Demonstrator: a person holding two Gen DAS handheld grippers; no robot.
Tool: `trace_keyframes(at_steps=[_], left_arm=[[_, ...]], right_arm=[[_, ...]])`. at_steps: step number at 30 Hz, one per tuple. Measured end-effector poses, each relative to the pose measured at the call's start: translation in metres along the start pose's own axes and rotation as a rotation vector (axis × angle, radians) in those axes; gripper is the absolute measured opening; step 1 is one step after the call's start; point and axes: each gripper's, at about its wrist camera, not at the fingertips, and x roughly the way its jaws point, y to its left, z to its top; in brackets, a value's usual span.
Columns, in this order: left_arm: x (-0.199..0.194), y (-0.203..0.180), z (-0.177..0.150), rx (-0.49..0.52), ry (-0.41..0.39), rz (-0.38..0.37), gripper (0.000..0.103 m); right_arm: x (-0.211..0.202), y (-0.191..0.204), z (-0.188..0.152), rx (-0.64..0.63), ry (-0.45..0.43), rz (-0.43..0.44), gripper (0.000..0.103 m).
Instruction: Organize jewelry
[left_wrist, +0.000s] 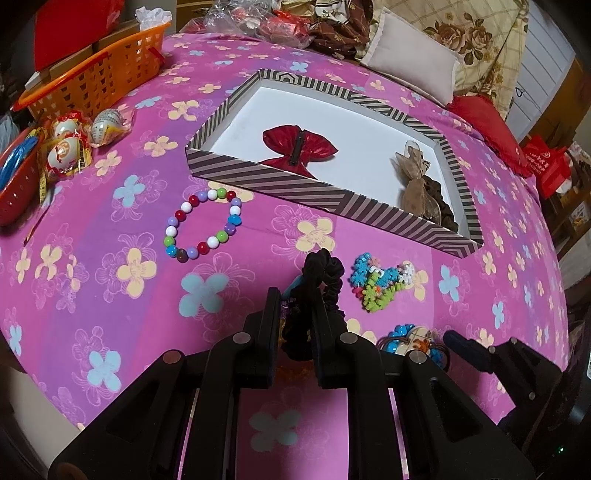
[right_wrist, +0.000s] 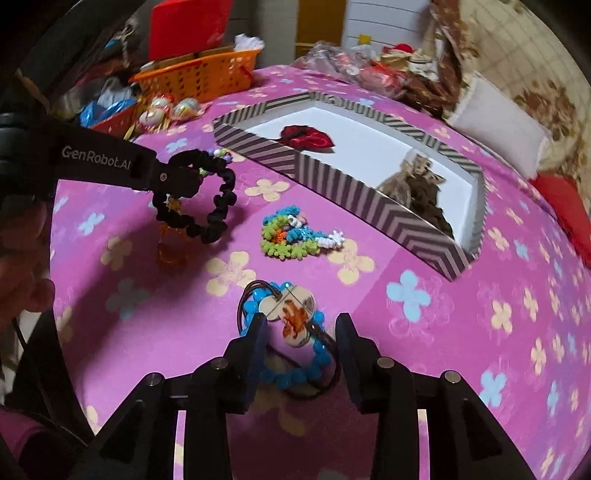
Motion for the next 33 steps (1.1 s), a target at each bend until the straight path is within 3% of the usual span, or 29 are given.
trace_keyframes(at_steps=[7,12,16,19,20,33], left_arm=[[0.003,0.005,0.004,-0.016,0.006,0.002,0.014],[0.005,0.003,0.005,-0.006,0.011,-0.006,0.014],[0.008,0.002,0.007,-0.008,0.022,-0.01,0.014],[0.008,0.003,0.008,-0.016,0.023,-0.01,0.014],[0.008,0.004,0.008,-0.018,0.022,-0.01,0.014],[-0.02,-0.001,0.008,-0.009,-0.021,-0.023,0.014]], right_arm=[[0.009,0.002,0.009,-0.185,0.073,0.037,0.036],[0.017,0.002,0.013,-0.251,0.088,0.077,0.036],[0.014,0.003,0.012,-0.237,0.061,0.086,0.02],[0.007,0.003,0.009,-0.206,0.029,0.105,0.015],[0.005,0.004,0.008,-0.195,0.02,0.107,0.006],[-0.046,-0.001,0.005,0.014,-0.114,0.186,0.006]])
